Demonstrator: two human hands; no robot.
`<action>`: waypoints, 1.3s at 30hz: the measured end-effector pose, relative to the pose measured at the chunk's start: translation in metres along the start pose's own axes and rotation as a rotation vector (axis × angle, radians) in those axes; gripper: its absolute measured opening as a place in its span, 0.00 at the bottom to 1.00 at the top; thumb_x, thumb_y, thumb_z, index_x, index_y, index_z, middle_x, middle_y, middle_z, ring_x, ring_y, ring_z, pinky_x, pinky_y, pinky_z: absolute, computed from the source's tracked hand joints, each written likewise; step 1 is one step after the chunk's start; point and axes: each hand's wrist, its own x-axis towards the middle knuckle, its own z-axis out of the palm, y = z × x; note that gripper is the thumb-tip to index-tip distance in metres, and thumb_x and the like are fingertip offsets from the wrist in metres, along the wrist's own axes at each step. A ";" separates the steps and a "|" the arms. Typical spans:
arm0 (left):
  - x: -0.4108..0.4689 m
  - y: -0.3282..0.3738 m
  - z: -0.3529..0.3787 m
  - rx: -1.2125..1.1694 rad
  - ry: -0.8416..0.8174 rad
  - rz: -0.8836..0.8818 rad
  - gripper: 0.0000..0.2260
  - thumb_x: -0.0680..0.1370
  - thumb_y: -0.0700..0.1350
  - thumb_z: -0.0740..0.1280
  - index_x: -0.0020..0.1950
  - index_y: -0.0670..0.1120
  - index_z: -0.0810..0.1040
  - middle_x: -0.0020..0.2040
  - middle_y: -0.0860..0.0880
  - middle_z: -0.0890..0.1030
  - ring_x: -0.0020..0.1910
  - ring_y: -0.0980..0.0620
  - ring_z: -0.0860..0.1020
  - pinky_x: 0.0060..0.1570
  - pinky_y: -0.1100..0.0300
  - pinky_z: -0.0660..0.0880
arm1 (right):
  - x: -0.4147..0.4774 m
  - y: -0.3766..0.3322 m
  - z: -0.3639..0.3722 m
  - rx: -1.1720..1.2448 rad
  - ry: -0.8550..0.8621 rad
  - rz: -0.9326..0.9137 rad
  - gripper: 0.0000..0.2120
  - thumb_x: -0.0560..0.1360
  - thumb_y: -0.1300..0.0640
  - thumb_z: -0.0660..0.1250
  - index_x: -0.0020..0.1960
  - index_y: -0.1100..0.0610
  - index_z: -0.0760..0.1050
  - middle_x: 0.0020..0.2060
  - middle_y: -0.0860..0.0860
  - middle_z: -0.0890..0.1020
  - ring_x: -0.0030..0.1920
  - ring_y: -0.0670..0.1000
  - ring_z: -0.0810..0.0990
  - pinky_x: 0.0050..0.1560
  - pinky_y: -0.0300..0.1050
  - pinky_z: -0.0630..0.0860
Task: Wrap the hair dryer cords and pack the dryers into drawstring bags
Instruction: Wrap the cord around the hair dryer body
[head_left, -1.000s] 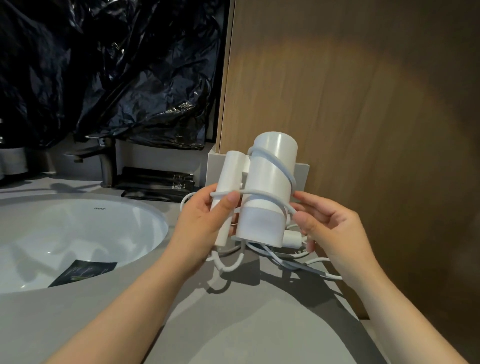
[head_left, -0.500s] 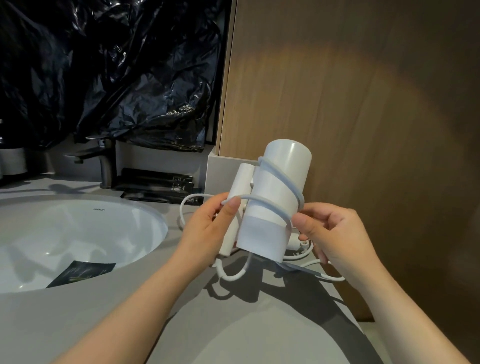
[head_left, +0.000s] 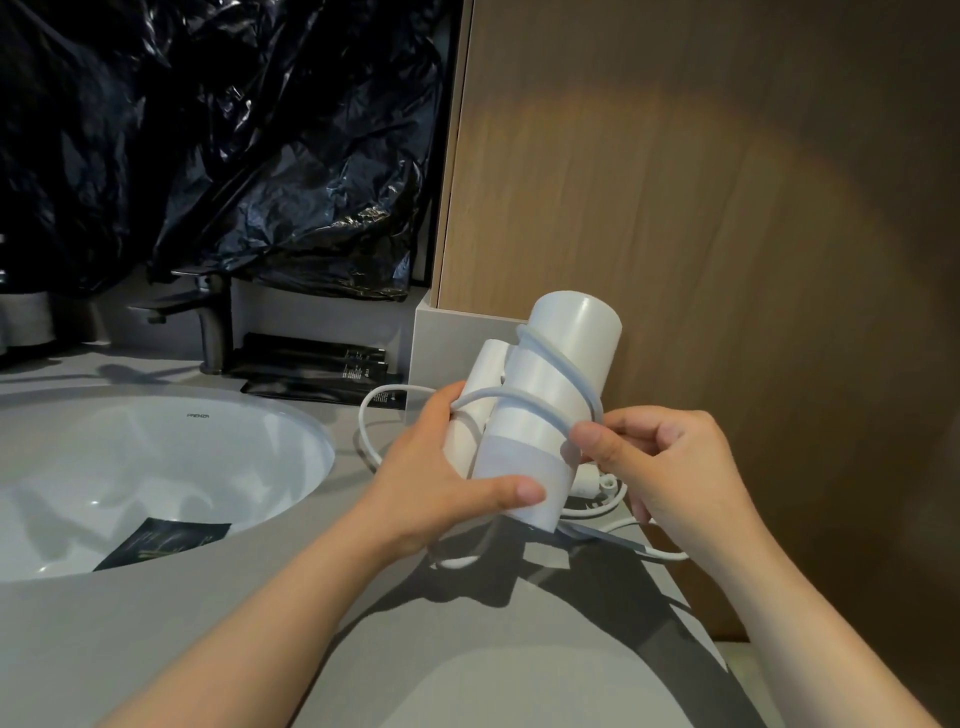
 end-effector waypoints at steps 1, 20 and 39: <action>0.001 0.000 0.000 -0.030 0.015 0.005 0.46 0.50 0.65 0.75 0.67 0.59 0.66 0.57 0.58 0.79 0.54 0.56 0.80 0.51 0.54 0.80 | -0.001 -0.001 -0.001 0.006 -0.032 -0.007 0.16 0.61 0.42 0.70 0.44 0.50 0.83 0.30 0.44 0.83 0.23 0.43 0.75 0.23 0.32 0.70; 0.006 -0.001 -0.001 -0.332 -0.106 -0.043 0.48 0.46 0.66 0.80 0.61 0.47 0.72 0.43 0.48 0.80 0.36 0.50 0.78 0.28 0.58 0.71 | 0.007 0.016 -0.034 -0.379 0.262 -0.566 0.05 0.71 0.51 0.70 0.45 0.50 0.81 0.37 0.42 0.82 0.40 0.45 0.80 0.37 0.29 0.75; 0.004 -0.002 -0.004 -0.287 -0.194 -0.076 0.47 0.51 0.72 0.75 0.62 0.48 0.71 0.45 0.47 0.80 0.38 0.51 0.79 0.32 0.58 0.74 | 0.010 0.034 0.016 0.396 -0.030 0.000 0.19 0.69 0.44 0.63 0.56 0.49 0.79 0.47 0.46 0.86 0.50 0.48 0.84 0.46 0.38 0.81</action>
